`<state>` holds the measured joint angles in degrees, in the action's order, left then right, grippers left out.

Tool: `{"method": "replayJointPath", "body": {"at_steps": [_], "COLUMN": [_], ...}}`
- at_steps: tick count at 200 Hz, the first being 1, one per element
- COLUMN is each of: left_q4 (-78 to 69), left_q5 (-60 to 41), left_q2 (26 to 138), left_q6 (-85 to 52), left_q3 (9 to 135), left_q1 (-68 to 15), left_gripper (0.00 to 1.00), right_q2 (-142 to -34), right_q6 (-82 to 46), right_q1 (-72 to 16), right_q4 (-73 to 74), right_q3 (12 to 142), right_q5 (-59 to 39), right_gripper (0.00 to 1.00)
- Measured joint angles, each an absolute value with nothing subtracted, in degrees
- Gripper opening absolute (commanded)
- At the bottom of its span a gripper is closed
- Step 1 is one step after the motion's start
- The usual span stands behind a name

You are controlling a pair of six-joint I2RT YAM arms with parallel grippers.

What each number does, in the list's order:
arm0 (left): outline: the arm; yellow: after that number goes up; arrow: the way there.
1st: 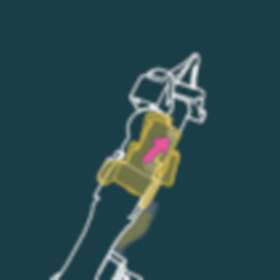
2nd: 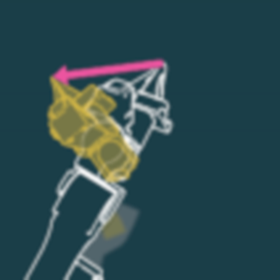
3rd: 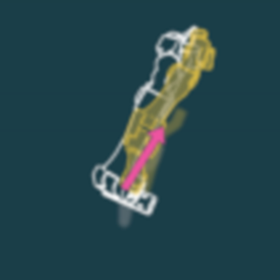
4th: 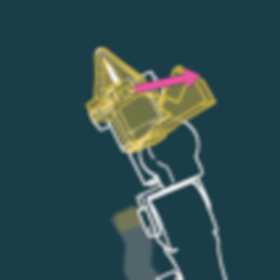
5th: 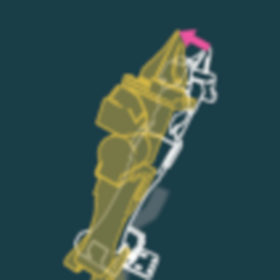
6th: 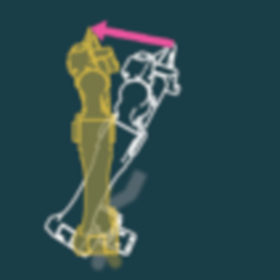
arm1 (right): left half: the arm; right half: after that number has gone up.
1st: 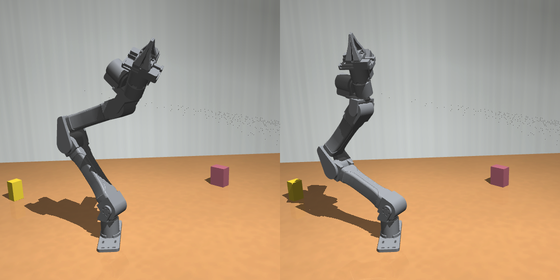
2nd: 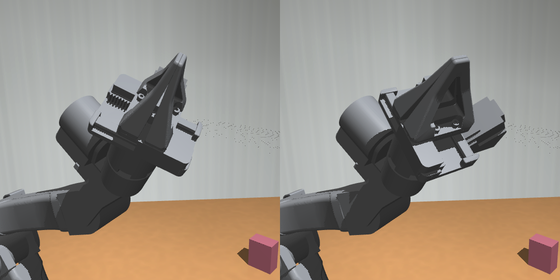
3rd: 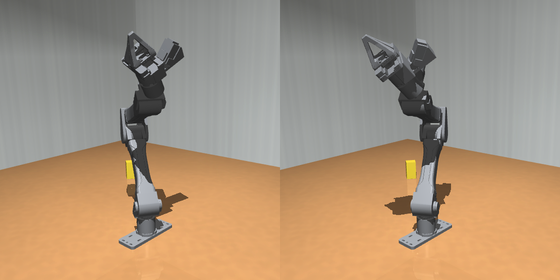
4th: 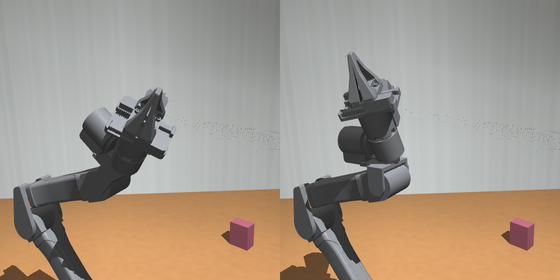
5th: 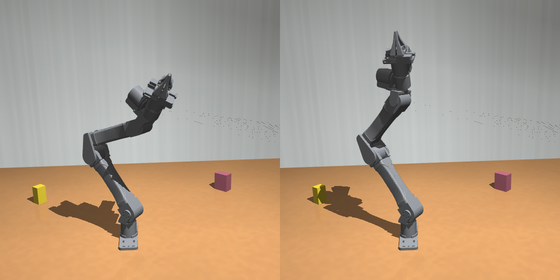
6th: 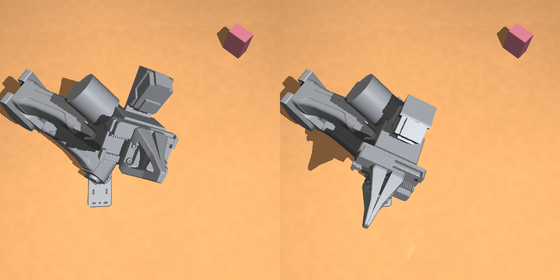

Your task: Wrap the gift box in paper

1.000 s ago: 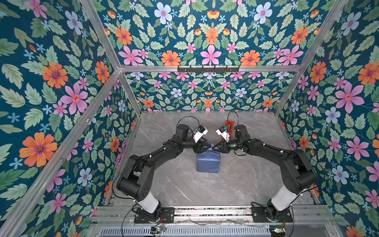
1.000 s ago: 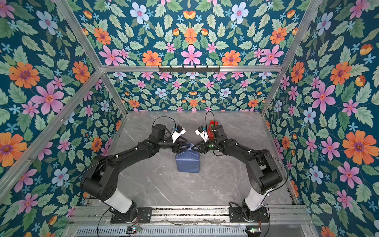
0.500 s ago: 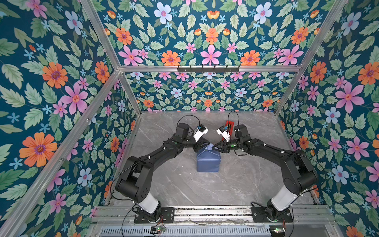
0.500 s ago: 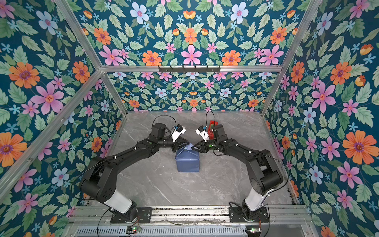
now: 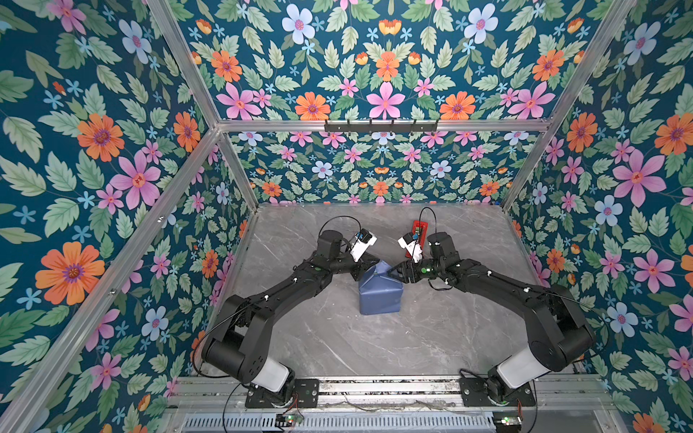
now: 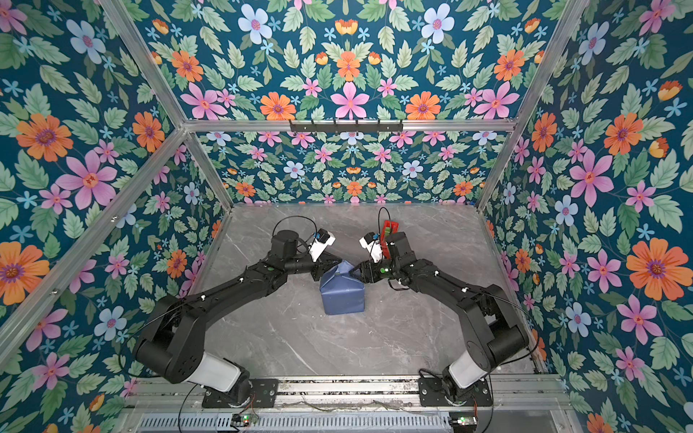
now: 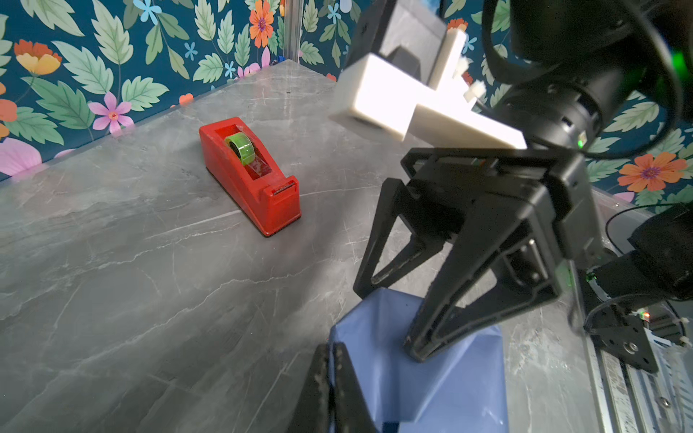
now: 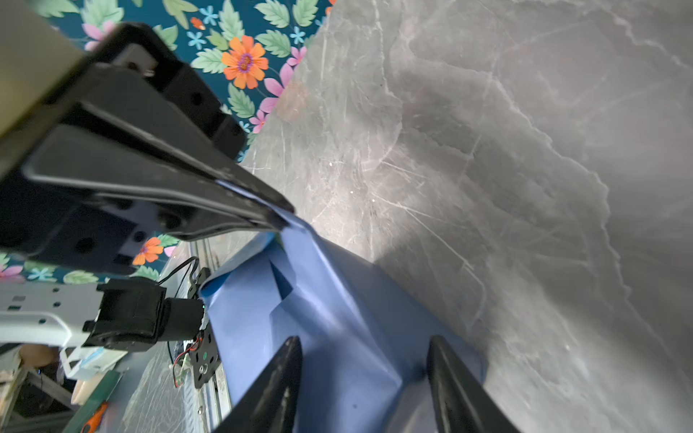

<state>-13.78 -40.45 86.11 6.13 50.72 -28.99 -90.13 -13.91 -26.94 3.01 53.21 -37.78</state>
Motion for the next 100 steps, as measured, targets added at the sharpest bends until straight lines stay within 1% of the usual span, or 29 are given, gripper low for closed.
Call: {"method": "replayJointPath", "body": {"at_steps": [46,100], "left_q4": [-15.86,-17.12], "left_q5": [-35.68,-27.79], "left_q2": [83.29,80.99], "left_q6": [4.45,3.75], "left_q3": [47.92,44.86], "left_q1": [-32.16,-36.16], "left_gripper": [0.08,0.08], "right_q2": [-89.65,-89.01], "right_q6": [-18.46,-22.92], "right_q1": [-27.57,-28.18], "right_q4": [5.23,10.13], "right_q3": [50.65,47.88], "right_q5": [-34.37,-32.86], "right_gripper": [0.56,0.55]}}
